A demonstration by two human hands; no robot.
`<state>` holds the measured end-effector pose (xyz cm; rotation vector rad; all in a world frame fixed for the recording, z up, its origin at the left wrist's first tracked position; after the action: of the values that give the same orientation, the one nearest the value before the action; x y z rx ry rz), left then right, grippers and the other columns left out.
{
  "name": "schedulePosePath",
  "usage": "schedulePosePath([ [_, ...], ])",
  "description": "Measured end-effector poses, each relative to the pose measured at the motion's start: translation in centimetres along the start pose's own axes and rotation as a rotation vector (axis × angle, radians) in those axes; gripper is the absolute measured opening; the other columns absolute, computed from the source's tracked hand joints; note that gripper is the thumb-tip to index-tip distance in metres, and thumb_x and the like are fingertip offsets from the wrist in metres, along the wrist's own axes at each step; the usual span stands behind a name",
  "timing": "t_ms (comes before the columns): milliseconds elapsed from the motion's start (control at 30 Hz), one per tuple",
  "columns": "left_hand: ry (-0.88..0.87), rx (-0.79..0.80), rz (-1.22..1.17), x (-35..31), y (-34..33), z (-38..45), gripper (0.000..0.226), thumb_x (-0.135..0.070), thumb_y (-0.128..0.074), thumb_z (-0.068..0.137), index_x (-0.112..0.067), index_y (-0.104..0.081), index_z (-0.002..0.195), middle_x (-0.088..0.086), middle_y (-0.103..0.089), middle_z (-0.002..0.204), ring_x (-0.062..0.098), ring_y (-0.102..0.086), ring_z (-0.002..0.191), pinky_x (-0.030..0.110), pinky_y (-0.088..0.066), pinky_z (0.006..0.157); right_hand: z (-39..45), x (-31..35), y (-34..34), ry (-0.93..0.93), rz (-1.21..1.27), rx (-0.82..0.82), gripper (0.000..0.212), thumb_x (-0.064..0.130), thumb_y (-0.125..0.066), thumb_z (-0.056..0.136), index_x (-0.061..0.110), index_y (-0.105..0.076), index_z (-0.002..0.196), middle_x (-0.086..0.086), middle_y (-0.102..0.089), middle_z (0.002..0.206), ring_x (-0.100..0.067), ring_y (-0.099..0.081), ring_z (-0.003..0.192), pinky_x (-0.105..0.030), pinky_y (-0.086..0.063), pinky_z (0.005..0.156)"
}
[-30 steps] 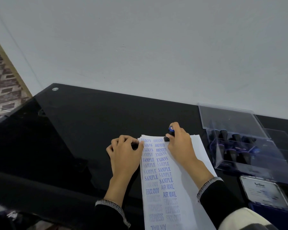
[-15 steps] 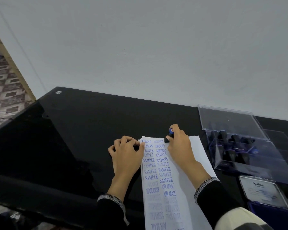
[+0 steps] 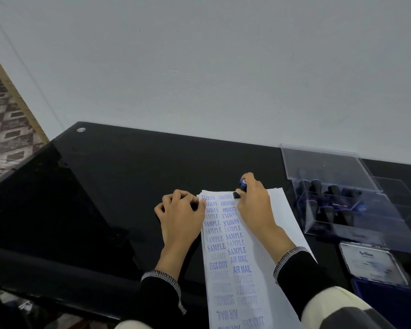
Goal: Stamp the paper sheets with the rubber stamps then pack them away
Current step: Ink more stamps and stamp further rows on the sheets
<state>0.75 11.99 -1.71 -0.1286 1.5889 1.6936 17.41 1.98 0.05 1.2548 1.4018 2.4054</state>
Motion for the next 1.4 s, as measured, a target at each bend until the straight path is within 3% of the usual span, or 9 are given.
schedulePosePath([
  [267, -0.012, -0.02, -0.006, -0.09, 0.17, -0.08, 0.021, -0.047, -0.053, 0.091, -0.032, -0.063, 0.082, -0.02, -0.044, 0.101, 0.003, -0.028, 0.101, 0.029, -0.014, 0.092, 0.84, 0.19, -0.09, 0.003, -0.023, 0.037, 0.025, 0.006, -0.062, 0.088, 0.014, -0.044, 0.103, -0.003, -0.053, 0.094, -0.013, -0.051, 0.078, -0.008, -0.035, 0.059],
  [433, -0.007, -0.013, 0.003, -0.09, 0.13, -0.08, 0.021, -0.047, -0.052, 0.091, -0.032, -0.064, 0.083, -0.02, -0.044, 0.102, 0.006, -0.034, 0.106, 0.029, -0.014, 0.092, 0.97, 0.37, -0.09, 0.0, -0.013, 0.056, 0.025, 0.004, -0.061, 0.087, 0.014, -0.043, 0.102, -0.005, -0.054, 0.094, -0.015, -0.053, 0.081, -0.017, -0.04, 0.066],
  [700, -0.007, -0.004, -0.008, -0.05, 0.04, -0.09, 0.021, -0.046, -0.053, 0.091, -0.031, -0.064, 0.082, -0.019, -0.046, 0.102, 0.007, -0.035, 0.108, 0.033, -0.018, 0.097, 0.27, 0.08, -0.07, -0.011, 0.016, 0.011, 0.025, 0.004, -0.061, 0.087, 0.011, -0.046, 0.105, -0.006, -0.053, 0.097, -0.015, -0.052, 0.081, -0.018, -0.041, 0.067],
  [900, -0.009, -0.013, -0.011, 0.01, 0.07, -0.07, 0.021, -0.047, -0.053, 0.091, -0.032, -0.063, 0.081, -0.02, -0.046, 0.102, 0.008, -0.036, 0.108, 0.034, -0.019, 0.098, 0.35, -0.26, -0.08, -0.025, 0.023, -0.006, 0.025, 0.004, -0.06, 0.088, 0.013, -0.045, 0.106, -0.003, -0.05, 0.093, -0.014, -0.05, 0.08, -0.009, -0.034, 0.058],
  [1200, -0.01, -0.022, 0.001, 0.04, 0.01, -0.04, 0.022, -0.047, -0.052, 0.091, -0.031, -0.065, 0.083, -0.02, -0.046, 0.102, 0.007, -0.035, 0.106, 0.032, -0.018, 0.095, 0.37, -0.25, -0.18, -0.02, 0.017, -0.015, 0.023, 0.004, -0.059, 0.088, 0.013, -0.045, 0.103, -0.005, -0.051, 0.093, -0.013, -0.048, 0.077, -0.009, -0.032, 0.056],
  [1400, -0.01, -0.017, -0.002, 0.01, 0.02, -0.08, 0.023, -0.047, -0.052, 0.092, -0.031, -0.065, 0.084, -0.019, -0.046, 0.103, 0.008, -0.036, 0.108, 0.033, -0.019, 0.097, 0.1, 0.23, -0.12, 0.015, 0.001, -0.014, 0.023, 0.003, -0.06, 0.087, 0.011, -0.046, 0.103, -0.007, -0.052, 0.096, -0.016, -0.051, 0.08, -0.016, -0.039, 0.063],
])
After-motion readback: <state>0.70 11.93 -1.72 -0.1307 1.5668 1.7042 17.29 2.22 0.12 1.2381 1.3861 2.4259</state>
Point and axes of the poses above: each hand's wrist, its own z-axis towards the middle knuckle, its own y-axis out of the back of the hand, x = y × z, the point moved 8 cm from there along z, towards the middle knuckle
